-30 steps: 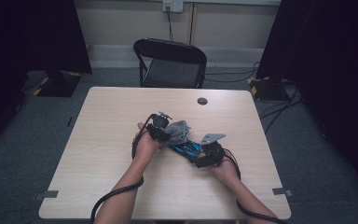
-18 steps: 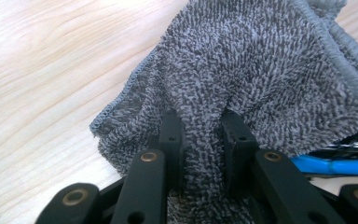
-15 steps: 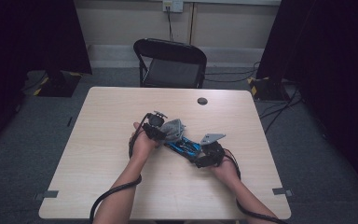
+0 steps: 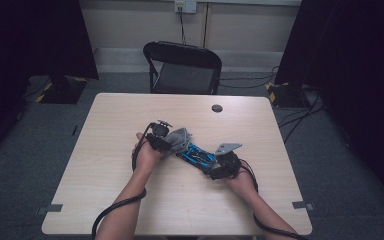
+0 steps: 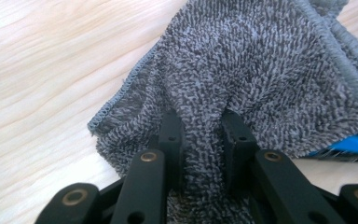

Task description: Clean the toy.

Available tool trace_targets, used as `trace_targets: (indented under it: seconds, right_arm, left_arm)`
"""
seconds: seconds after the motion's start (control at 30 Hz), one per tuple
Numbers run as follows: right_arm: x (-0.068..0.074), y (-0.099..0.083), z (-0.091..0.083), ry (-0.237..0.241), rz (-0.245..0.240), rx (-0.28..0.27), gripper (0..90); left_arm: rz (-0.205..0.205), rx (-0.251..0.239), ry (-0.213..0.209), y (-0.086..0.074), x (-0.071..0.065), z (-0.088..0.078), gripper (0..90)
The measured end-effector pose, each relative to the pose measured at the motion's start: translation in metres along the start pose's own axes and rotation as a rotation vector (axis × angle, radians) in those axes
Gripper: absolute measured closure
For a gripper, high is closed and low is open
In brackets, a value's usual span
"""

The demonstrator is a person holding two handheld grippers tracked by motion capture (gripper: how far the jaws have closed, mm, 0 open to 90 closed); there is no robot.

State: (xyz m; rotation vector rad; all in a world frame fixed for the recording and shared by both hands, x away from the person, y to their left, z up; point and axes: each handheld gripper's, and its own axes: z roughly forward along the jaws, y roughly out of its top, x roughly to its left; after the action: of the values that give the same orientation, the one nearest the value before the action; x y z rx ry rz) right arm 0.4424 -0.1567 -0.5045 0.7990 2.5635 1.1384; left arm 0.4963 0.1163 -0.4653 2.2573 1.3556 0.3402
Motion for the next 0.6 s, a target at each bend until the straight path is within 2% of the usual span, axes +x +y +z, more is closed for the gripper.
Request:
trace_targets:
  seconds: [0.33,0.5,0.6]
  right_arm:
    - [0.0,0.0,0.0,0.001,-0.001,0.0,24.0]
    - [0.0,0.0,0.0,-0.001,0.0,0.001,23.8]
    - [0.0,0.0,0.0,0.001,0.002,0.002,23.4]
  left_arm:
    - [-0.007,0.005,0.032,-0.024,0.018,-0.016,73.5]
    - [0.026,0.005,0.036,-0.042,0.021,-0.027,73.5]
    - [0.028,0.0,0.021,-0.052,0.022,-0.033,73.4]
